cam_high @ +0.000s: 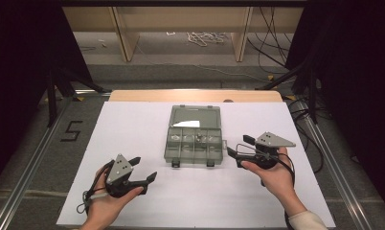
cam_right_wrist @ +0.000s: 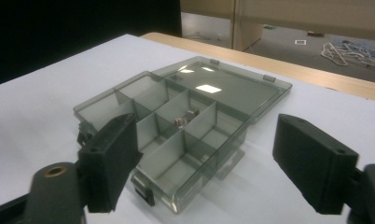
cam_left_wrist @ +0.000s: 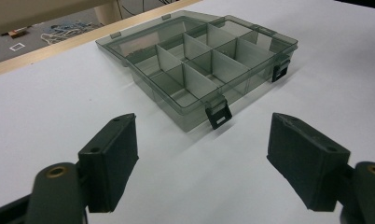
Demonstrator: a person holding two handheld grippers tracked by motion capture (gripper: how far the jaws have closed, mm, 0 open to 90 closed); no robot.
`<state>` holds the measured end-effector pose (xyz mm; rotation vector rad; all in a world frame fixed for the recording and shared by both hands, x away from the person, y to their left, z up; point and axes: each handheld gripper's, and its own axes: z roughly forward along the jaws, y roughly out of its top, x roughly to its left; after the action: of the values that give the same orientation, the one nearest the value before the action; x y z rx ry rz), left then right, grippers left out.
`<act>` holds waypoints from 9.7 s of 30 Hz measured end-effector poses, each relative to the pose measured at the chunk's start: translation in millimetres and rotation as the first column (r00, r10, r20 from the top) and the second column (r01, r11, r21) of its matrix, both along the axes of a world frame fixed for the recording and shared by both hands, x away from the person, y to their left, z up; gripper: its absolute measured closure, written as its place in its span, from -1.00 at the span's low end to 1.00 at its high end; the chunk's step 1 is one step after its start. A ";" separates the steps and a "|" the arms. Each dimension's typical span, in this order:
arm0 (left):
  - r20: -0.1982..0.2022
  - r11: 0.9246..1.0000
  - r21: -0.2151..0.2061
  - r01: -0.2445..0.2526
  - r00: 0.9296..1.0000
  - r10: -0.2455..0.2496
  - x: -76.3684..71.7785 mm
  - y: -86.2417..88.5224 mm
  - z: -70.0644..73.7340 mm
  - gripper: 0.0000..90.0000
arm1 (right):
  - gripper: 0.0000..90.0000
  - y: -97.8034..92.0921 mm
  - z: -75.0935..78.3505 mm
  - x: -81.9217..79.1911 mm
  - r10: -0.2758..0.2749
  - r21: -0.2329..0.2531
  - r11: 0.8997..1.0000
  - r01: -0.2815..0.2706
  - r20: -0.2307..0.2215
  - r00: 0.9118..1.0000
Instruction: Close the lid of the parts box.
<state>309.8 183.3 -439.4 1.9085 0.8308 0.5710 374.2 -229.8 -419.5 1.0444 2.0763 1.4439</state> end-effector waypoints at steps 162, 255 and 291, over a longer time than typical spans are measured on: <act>-0.187 0.973 0.040 -0.228 0.955 0.231 230.3 -56.9 0.5 0.62 | 0.99 67.5 -15.0 143.9 -0.440 -0.090 0.898 0.431 -0.164 0.883; 0.021 0.975 -0.051 -0.218 0.975 0.220 205.6 -55.6 42.9 0.88 | 0.93 61.8 26.4 128.6 -0.386 -0.047 0.922 0.385 -0.014 0.923; 0.093 0.982 -0.063 -0.179 0.978 0.184 165.3 -51.0 39.7 0.89 | 0.94 59.4 25.5 92.1 -0.357 -0.045 0.933 0.358 0.029 0.934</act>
<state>475.1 132.3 -399.7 1.7508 0.9525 0.7402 466.3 -170.4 -394.0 1.3015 1.7794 1.2074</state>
